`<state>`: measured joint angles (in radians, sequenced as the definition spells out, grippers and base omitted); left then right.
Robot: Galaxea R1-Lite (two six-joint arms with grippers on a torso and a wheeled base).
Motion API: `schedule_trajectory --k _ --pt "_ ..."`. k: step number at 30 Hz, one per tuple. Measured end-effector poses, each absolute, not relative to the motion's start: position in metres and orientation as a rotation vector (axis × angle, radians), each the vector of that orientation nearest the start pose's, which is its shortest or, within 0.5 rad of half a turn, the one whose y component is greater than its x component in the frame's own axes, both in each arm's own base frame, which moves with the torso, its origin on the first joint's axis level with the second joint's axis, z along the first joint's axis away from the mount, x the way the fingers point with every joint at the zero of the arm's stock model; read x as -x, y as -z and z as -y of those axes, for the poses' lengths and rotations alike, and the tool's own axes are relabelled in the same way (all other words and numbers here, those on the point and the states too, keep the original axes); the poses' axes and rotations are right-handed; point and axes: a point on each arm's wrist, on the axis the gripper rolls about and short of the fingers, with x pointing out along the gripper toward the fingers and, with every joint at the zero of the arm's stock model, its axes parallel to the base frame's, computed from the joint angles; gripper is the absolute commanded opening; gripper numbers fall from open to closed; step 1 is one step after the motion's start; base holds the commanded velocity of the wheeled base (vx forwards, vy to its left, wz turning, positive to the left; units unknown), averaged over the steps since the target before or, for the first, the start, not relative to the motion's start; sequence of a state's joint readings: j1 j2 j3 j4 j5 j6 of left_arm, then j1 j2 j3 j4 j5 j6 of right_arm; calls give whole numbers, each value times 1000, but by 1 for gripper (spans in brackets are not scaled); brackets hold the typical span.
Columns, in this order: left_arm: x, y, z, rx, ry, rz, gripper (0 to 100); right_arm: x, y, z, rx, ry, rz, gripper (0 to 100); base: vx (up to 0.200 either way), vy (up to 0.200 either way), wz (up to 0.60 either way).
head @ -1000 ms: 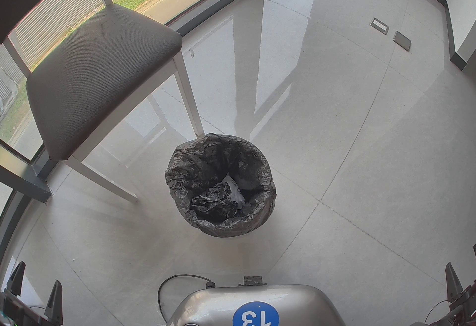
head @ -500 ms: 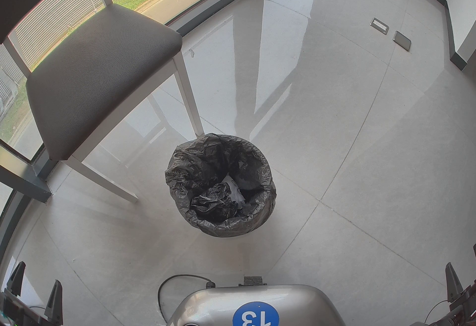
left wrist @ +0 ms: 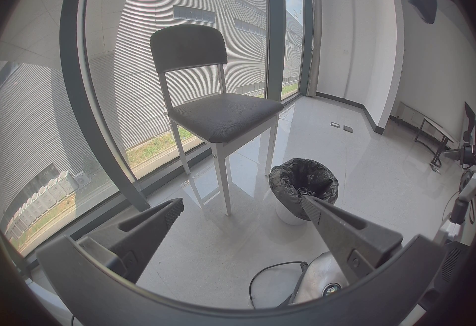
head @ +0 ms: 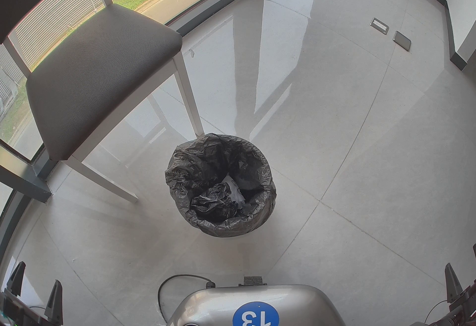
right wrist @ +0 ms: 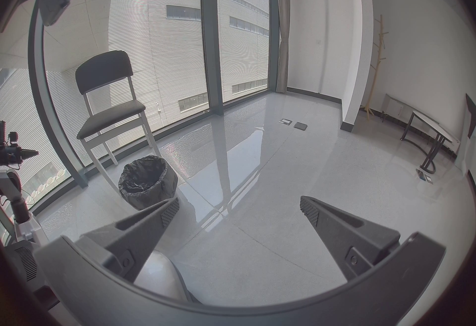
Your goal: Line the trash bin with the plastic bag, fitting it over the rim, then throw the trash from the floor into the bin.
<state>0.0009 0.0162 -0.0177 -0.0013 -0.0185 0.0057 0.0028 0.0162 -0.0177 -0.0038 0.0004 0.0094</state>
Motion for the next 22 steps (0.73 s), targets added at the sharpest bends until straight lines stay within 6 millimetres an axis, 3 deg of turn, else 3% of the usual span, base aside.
schedule_trajectory --k 22 --pt "23 -81 0 -6 17 3 100 23 -81 0 -4 -2 5 100 0 0 0"
